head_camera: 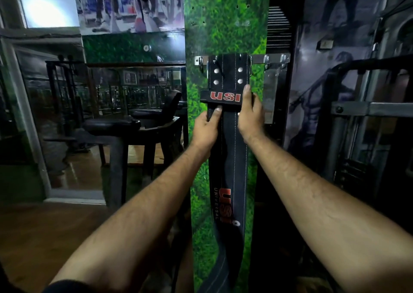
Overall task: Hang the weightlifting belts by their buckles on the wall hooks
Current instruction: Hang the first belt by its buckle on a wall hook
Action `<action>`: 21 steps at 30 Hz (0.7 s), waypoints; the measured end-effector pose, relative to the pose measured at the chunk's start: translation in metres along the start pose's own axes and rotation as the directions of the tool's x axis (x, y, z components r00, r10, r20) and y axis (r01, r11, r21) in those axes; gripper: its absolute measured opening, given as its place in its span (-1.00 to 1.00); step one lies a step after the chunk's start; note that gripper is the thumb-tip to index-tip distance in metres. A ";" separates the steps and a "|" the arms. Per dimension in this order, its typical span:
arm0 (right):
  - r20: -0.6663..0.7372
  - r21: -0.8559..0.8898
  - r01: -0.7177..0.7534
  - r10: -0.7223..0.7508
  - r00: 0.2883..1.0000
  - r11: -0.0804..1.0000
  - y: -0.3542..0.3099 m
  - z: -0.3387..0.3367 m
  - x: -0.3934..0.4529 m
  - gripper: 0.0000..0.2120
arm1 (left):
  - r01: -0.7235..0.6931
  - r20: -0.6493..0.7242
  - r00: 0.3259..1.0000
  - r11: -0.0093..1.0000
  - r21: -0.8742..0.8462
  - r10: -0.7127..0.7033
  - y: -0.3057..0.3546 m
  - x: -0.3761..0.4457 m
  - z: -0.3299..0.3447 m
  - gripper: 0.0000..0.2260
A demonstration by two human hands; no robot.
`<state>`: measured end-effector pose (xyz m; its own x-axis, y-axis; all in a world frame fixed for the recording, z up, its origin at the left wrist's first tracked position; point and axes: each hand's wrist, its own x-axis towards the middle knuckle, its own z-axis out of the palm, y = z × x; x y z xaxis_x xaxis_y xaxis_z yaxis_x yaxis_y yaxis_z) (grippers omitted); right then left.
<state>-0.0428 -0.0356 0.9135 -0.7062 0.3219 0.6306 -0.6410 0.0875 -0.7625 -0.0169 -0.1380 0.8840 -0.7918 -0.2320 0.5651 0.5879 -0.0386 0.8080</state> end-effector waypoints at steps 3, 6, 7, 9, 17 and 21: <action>-0.049 -0.031 0.090 -0.091 0.995 0.996 0.011 -0.001 -0.014 -0.61 | -0.085 -0.100 0.991 0.994 0.072 0.092 -0.004 0.003 0.001 -0.83; -0.035 -0.049 0.168 -0.170 0.985 0.985 0.041 -0.001 -0.045 -0.66 | -0.117 -0.192 0.971 0.985 0.126 0.140 -0.001 0.007 -0.003 -0.75; -0.025 -0.037 0.166 -0.167 0.986 0.985 0.052 -0.001 -0.055 -0.60 | -0.111 -0.210 0.968 0.984 0.138 0.139 -0.002 0.010 -0.006 -0.72; -0.037 -0.016 0.145 -0.145 0.989 0.989 0.065 0.001 -0.070 -0.53 | -0.079 -0.213 0.971 0.986 0.148 0.109 -0.004 0.009 -0.011 -0.62; 0.074 -0.277 0.175 -0.160 0.984 0.945 0.108 -0.007 -0.119 -0.50 | 0.056 -0.265 0.964 0.984 0.172 -0.008 -0.017 0.000 -0.024 -0.55; 0.242 -0.439 0.034 0.081 0.967 0.898 0.161 -0.029 -0.145 -0.39 | 0.138 -0.329 0.937 0.989 0.052 -0.114 -0.033 0.002 -0.040 -0.61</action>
<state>-0.0348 -0.0412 0.6950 -0.8075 0.0906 0.5828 -0.4678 0.5034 -0.7264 -0.0309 -0.1760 0.8516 -0.7544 -0.5332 0.3829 0.4635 -0.0197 0.8859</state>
